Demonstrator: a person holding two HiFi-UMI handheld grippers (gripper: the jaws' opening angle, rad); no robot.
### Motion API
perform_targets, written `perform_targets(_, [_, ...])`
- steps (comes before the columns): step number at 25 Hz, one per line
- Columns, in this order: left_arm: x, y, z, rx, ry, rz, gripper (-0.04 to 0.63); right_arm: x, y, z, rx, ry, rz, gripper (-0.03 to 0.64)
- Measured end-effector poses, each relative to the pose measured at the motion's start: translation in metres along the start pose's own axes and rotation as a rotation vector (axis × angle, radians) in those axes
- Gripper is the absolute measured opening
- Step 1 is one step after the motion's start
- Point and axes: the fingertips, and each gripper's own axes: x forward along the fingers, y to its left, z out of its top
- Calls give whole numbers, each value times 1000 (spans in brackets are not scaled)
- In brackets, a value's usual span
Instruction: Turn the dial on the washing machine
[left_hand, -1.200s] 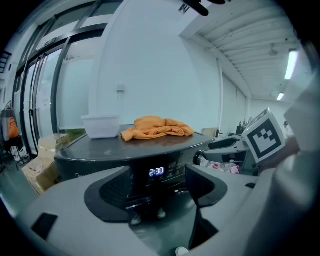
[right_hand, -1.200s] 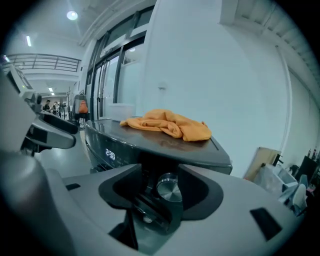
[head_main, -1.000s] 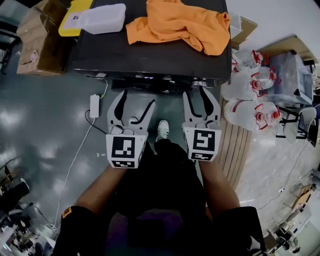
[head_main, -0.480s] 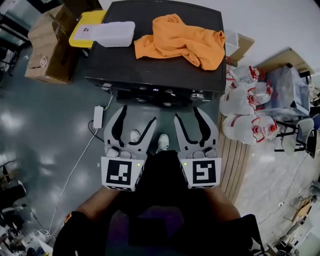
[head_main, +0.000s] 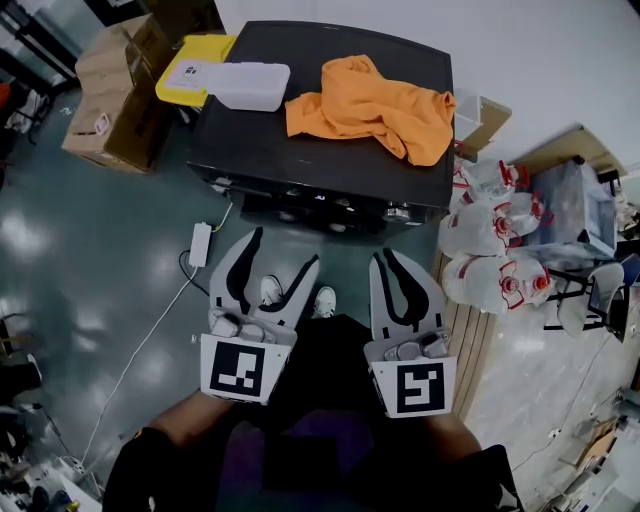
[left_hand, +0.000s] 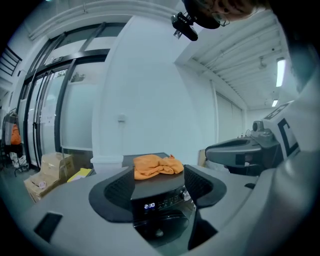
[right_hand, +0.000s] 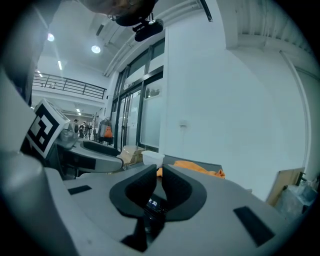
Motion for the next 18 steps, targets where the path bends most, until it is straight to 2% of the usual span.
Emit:
perform_targets(4, [-4,-6,8,22,-22,-4,300,-6,-2,9,4,-18,-4,20])
perform_targets(5, [-5,-7,9,27,-26,-6,269,-6,-2,10,4,-20,-2,18])
perform_targets(10, [-10,-12,11,43,-38,-13,35,-8,-1,12,3,-23,15,15])
perform_targets(18, [-10,-17,6,40,-21,-24,14,-7,3,2,16,0,40,15])
